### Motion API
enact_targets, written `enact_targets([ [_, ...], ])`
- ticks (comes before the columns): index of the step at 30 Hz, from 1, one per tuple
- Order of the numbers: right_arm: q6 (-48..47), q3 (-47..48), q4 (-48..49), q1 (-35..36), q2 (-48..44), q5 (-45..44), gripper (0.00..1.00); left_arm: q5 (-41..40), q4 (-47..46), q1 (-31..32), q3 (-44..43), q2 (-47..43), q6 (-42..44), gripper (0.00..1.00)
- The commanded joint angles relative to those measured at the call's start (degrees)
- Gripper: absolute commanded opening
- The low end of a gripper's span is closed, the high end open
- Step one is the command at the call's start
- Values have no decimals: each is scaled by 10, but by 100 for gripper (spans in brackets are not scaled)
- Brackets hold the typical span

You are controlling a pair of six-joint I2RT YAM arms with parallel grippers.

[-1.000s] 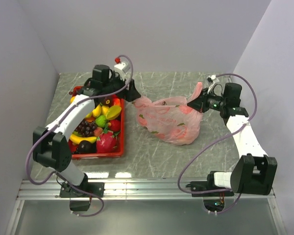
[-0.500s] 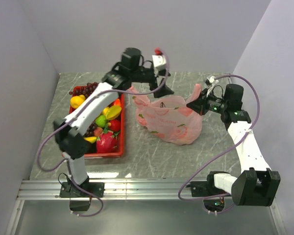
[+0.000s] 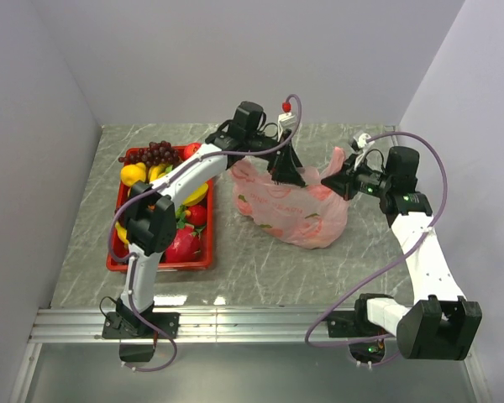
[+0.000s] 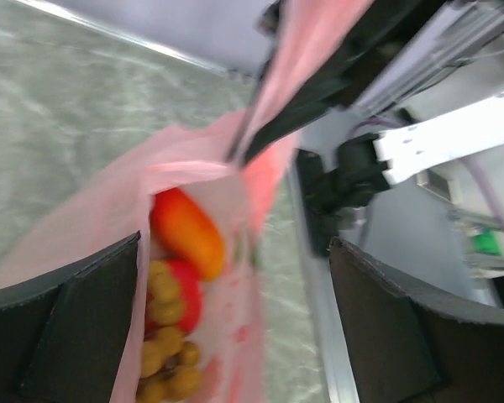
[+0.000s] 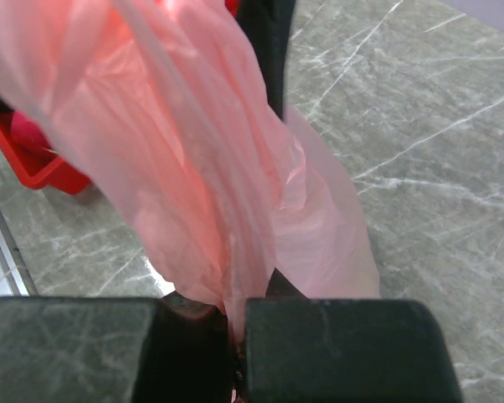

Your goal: Place the fake fruits into the plastic bag and tie a complex knot

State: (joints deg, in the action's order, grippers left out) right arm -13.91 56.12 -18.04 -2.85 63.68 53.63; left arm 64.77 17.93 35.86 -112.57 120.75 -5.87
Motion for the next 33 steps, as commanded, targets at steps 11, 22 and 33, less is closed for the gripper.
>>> enact_targets([
  [11, -5, -4, 42, 4, -1, 16, 0, -49, -27, 34, 32, -21, -36, 91],
  [22, 221, -109, 199, 4, 38, -87, 0, -218, -68, 65, 229, -98, 117, 0],
  [33, 441, -121, 310, 20, 160, -204, 0, -399, -222, 100, 375, -127, 30, 0],
])
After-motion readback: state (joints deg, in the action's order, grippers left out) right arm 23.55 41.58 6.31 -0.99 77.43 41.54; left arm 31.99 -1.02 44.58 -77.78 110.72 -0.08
